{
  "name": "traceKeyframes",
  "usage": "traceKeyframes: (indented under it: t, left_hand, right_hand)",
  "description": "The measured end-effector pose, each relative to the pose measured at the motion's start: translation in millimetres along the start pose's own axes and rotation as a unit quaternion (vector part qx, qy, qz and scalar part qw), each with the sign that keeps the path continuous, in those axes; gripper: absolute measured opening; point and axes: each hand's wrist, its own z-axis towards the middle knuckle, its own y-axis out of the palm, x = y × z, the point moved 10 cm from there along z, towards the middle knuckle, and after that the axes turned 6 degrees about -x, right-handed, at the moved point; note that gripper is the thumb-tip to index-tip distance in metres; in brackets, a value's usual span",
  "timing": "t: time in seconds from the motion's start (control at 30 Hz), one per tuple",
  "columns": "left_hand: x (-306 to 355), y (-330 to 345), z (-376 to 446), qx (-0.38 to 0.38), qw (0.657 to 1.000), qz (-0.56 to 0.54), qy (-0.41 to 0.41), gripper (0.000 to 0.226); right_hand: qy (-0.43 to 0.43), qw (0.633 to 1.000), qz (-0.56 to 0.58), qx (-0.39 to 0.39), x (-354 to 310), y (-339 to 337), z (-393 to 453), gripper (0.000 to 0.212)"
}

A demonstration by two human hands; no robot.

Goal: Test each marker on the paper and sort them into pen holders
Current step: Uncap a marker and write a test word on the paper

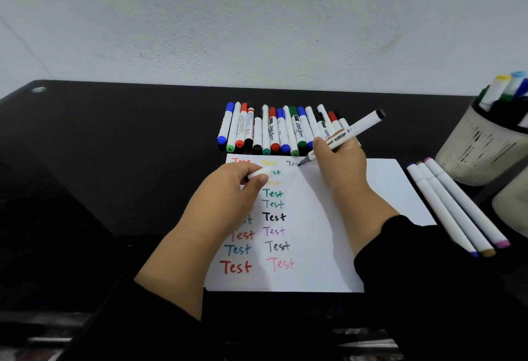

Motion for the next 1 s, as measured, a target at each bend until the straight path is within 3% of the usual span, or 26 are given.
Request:
traceKeyframes:
  t: [0.13, 0.4, 0.57, 0.67, 0.8, 1.0]
  left_hand:
    - [0, 1, 0, -0.004, 1.0, -0.002, -0.002, 0.023]
    - [2, 1, -2, -0.004, 1.0, -0.016, 0.0, 0.023]
    - [-2, 0, -5, -0.007, 0.998, -0.058, -0.024, 0.028]
    - [-2, -2, -7, -0.013, 0.995, -0.089, -0.043, 0.03]
    - [0, -2, -7, -0.029, 0.992, -0.107, -0.058, 0.016]
    - [-1, -1, -7, -0.034, 0.991, -0.109, -0.07, 0.019]
  right_hand:
    - [-0.001, 1.0, 0.017, 0.01, -3, -3, -2, 0.025]
    - [0.013, 1.0, 0.014, 0.0, -2, -1, -3, 0.024]
    - [0.042, 0.994, 0.098, 0.005, 4, -4, -3, 0.022]
    - [0.058, 0.976, 0.199, -0.059, 4, 9, -4, 0.026]
    - [0.041, 0.952, 0.256, -0.161, -9, 30, -11, 0.031]
    - [0.017, 0.934, 0.287, -0.211, -20, 39, -18, 0.033]
